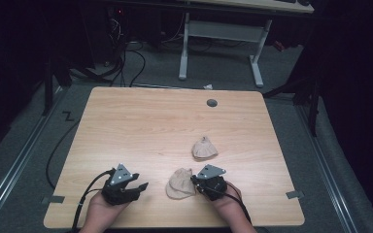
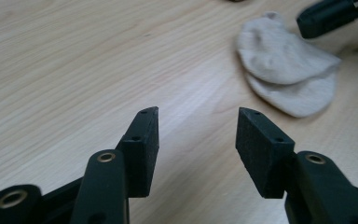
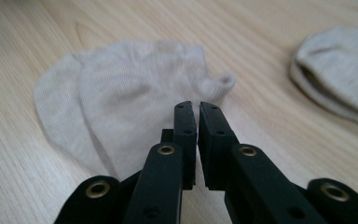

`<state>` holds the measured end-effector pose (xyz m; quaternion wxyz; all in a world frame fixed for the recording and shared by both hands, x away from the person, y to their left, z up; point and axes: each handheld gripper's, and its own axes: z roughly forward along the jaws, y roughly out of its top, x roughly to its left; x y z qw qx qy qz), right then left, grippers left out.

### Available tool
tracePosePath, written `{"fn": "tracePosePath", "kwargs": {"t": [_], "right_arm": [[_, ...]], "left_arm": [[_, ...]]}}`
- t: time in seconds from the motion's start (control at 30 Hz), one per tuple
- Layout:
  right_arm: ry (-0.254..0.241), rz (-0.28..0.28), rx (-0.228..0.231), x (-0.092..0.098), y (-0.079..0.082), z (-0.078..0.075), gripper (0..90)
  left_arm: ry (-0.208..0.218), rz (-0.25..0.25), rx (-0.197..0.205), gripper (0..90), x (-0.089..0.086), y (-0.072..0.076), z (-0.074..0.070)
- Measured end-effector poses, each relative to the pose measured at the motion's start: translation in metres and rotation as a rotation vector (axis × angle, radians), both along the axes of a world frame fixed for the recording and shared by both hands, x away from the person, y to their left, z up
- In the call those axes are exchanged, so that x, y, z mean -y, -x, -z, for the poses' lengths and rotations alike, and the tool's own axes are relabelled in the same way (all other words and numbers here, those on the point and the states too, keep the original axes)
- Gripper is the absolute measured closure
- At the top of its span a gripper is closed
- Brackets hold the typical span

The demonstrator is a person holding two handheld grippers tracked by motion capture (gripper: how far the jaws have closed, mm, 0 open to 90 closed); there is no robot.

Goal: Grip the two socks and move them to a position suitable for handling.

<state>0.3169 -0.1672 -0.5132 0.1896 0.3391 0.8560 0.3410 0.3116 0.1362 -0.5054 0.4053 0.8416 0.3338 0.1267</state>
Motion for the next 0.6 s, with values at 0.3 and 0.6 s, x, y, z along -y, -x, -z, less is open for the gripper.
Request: {"fn": "tracePosePath", "kwargs": {"t": [0.3, 0.6], "right_arm": [[-0.057, -0.077, 0.033, -0.038, 0.011, -0.005, 60.5], [0.014, -0.067, -0.008, -0.048, 0.002, 0.008, 74.4]], "left_arm": [[-0.036, 0.034, 0.013, 50.6, 0.014, 0.005, 0.001], [-0.023, 0.030, 0.002, 50.6, 0.013, 0.005, 0.002]]}}
